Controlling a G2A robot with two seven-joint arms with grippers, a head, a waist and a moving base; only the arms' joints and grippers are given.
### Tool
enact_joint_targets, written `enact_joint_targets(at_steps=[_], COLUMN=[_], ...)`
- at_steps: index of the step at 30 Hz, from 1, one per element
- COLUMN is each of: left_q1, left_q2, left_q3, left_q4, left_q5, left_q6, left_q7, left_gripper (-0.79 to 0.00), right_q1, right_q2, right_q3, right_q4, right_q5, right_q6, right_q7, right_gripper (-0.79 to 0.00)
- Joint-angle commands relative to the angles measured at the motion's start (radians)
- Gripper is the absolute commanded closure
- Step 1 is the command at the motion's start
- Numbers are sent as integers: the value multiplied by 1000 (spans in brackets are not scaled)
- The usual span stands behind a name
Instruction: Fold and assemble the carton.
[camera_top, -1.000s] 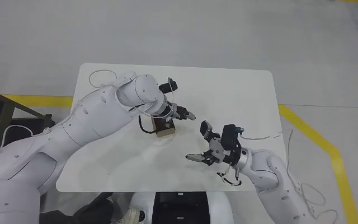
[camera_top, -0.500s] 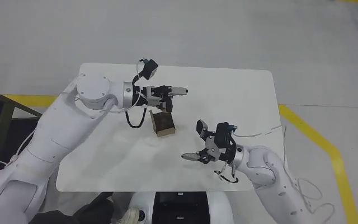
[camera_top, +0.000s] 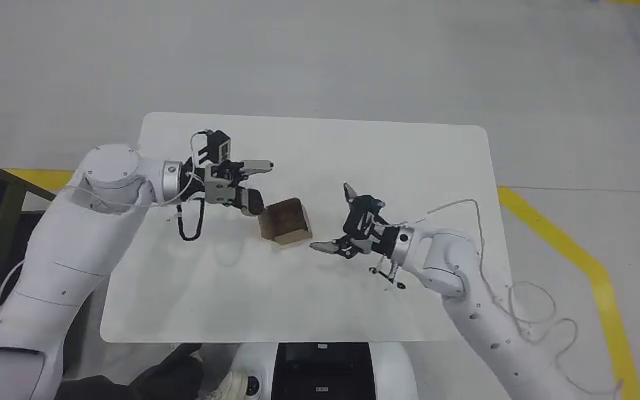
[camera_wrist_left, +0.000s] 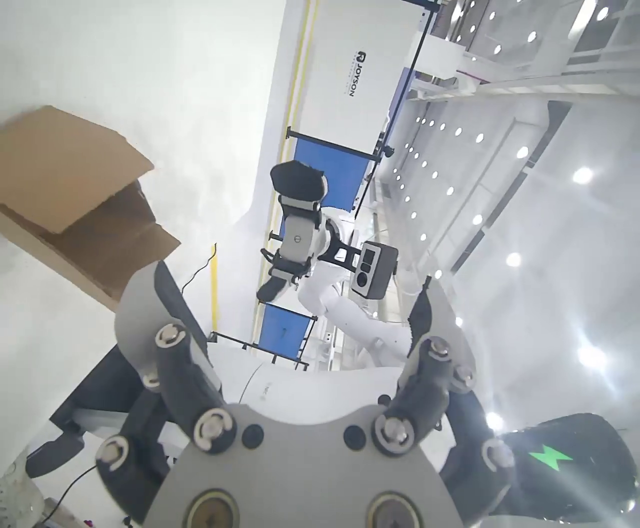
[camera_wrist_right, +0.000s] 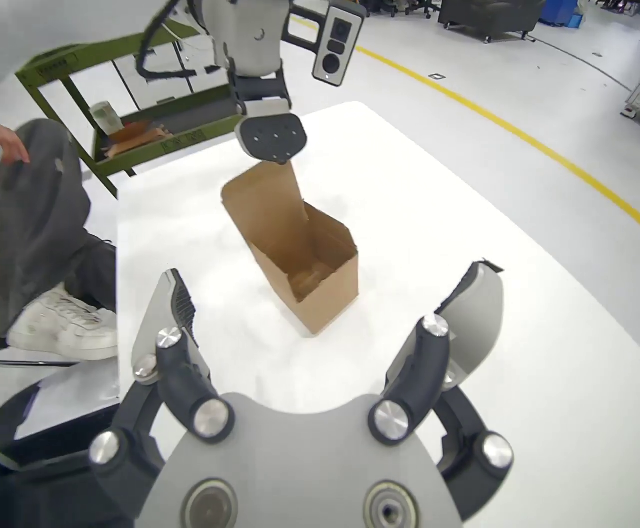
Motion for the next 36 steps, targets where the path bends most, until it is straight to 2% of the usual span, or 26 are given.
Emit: enact_joint_targets(at_steps=[1,8,11,17,24,26,36], left_q1=[20,79,108,190,304,334,334], left_q2=[4,10,15,30,40,40,40], left_q3=[-16,-110,-164,-249,-303,-315,-315], left_q4=[17,15,3,3,-32,-41,-41], left_q5=[-6,-189,-225,-229,-227,-241,-241], left_q6=[-10,-115,-152,-120,-112,-114,-114], left_q7=[-24,-154,-158,-162,-207,-226,-226], left_gripper=[-785,-785,-785,-785,-785,-785,-785], right_q1=[53,142,151,182,285,293,293], right_q2=[-10,-33,-36,-37,-54,-56,-55], right_q3=[-30,-76,-79,-69,-106,-110,-113], right_q4=[44,124,138,161,255,261,251], right_q5=[-4,37,41,55,124,132,102], right_q6=[12,13,13,2,-32,-32,-25], right_q7=[-4,-30,-31,14,158,167,171], right_gripper=[-785,-785,-785,-785,-785,-785,-785])
